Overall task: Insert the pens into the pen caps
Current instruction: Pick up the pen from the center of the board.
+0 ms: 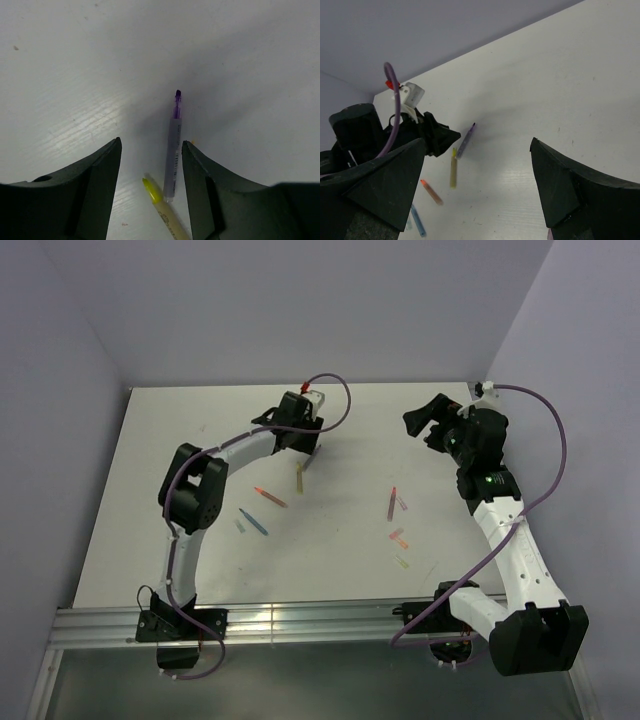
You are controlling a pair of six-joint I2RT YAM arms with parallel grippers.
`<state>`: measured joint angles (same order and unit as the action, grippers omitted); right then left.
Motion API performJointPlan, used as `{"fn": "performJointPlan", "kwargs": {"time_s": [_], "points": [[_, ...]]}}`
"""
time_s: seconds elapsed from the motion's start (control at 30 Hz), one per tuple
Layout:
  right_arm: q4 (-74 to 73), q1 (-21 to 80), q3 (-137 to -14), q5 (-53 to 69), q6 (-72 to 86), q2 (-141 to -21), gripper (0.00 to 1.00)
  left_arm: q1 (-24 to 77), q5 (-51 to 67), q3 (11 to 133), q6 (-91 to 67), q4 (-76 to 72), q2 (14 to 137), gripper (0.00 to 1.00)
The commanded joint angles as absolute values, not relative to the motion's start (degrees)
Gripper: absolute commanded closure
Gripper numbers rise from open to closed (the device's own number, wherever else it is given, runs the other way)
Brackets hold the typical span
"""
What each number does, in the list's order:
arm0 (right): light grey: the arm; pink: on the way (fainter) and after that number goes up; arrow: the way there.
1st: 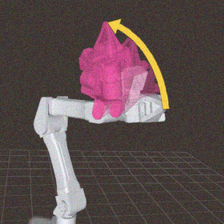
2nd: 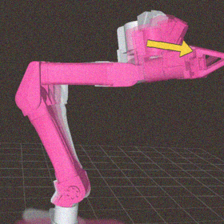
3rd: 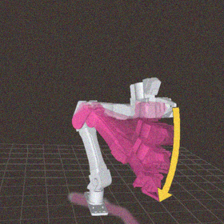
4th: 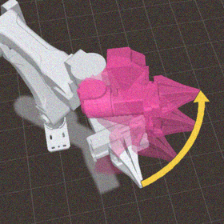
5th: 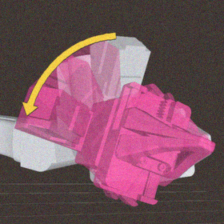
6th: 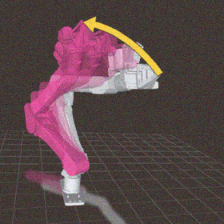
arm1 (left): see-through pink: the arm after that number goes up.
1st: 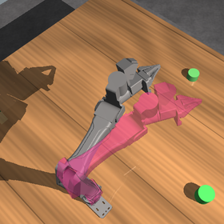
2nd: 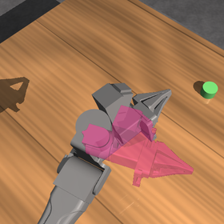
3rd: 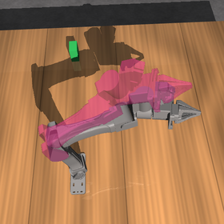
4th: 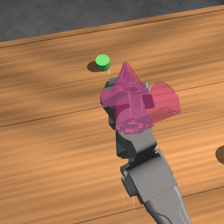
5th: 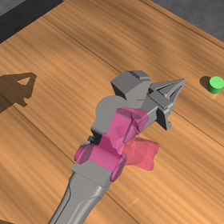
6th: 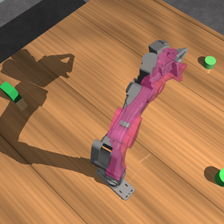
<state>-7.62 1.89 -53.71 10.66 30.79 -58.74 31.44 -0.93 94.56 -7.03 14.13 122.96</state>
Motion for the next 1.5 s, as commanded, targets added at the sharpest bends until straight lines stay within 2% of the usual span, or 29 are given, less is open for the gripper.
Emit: {"fn": "performJointPlan", "kwargs": {"time_s": [0.0, 0.33, 0.6, 0.93, 1.1, 1.33, 1.4, 1.47], "points": [[-6.5, 1.8, -56.7, 11.2, 29.8, -58.9, 0.07, 33.0, -1.3, 97.9, -4.3, 14.9, 125.0, 0.43], [-6.7, 1.8, -57.0, 11.4, 29.7, -59.4, 0.07, 33.7, -1.6, 100.7, -2.6, 15.6, 128.9, 0.47], [-7.0, 1.8, -56.9, 11.0, 29.4, -59.1, 0.07, 33.7, -1.9, 102.2, -2.4, 16.2, 130.5, 0.55], [-7.5, 1.8, -57.0, 10.9, 29.3, -59.2, 0.07, 33.7, -0.7, 103.6, -1.8, 17.2, 132.0, 0.56], [-7.6, 1.8, -57.0, 10.8, 29.3, -59.3, 0.08, 33.7, -0.4, 105.1, -1.7, 18.3, 133.1, 0.60], [-7.7, 1.8, -57.0, 10.5, 29.1, -59.3, 0.08, 33.7, 0.7, 106.9, -1.9, 19.9, 135.0, 0.74], [-7.7, 1.8, -57.0, 10.5, 29.1, -59.4, 0.08, 33.7, 1.2, 106.7, -2.3, 19.7, 135.1, 0.80], [-7.7, 1.8, -57.0, 10.7, 29.1, -59.5, 0.08, 33.7, 1.8, 106.3, -2.5, 19.8, 134.9, 0.91]]}}
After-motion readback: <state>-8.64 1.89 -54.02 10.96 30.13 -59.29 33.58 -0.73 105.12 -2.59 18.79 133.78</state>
